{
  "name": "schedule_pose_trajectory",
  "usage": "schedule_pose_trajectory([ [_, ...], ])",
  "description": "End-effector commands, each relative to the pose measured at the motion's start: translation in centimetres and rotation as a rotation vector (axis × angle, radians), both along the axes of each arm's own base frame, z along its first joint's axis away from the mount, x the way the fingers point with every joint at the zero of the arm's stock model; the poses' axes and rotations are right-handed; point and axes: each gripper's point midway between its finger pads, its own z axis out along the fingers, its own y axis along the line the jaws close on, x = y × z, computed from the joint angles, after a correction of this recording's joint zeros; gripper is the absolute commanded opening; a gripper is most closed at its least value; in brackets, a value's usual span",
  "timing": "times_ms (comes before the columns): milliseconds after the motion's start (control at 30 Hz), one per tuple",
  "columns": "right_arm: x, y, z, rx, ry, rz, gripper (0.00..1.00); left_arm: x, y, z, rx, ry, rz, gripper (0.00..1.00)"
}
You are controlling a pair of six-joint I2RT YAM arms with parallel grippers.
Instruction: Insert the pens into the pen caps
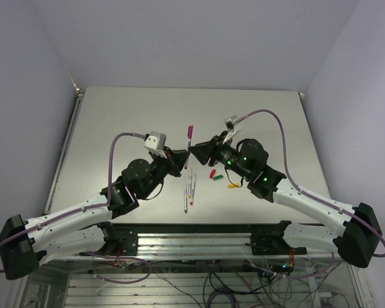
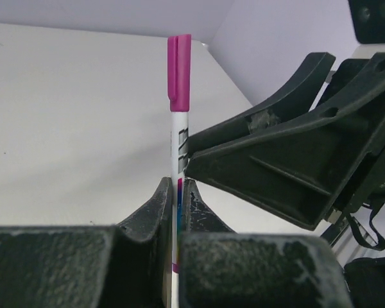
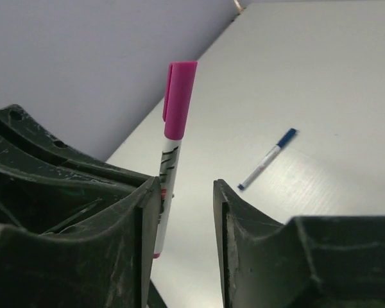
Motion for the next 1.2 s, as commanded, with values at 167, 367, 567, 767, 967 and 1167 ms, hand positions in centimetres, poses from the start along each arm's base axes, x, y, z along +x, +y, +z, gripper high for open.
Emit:
schedule_pose_trajectory([
  [167, 0.7, -3.9, 4.2, -0.039, -0.11, -0.159, 0.39, 0.8, 2.9, -6.5, 0.142, 0.152, 0.15, 0.07],
  [367, 0.8, -6.8, 3.1, -0.066, -0.072, -0.277, 0.38, 3.4, 5.1, -10.8, 0.34, 0.235, 0.256, 0.07],
  [567, 0.3, -8.5, 2.1, -0.072, -0.039, -0.326, 0.38, 7.6, 7.3, -14.8, 0.414, 0.334, 0.268, 0.07],
  [767, 0.1, -9.1, 1.8, -0.06, -0.031, -0.34, 0.37, 9.8, 7.0, -18.1, 0.517, 0.425, 0.251, 0.07],
  [967, 0.0, -8.7, 1.5, -0.06, -0.022, -0.324, 0.37, 11.1, 6.5, -19.5, 0.571, 0.46, 0.241, 0.07],
  [1167, -0.1, -8.6, 1.2, -0.051, -0.012, -0.318, 0.37, 12.3, 7.1, -21.6, 0.63, 0.503, 0.25, 0.07],
])
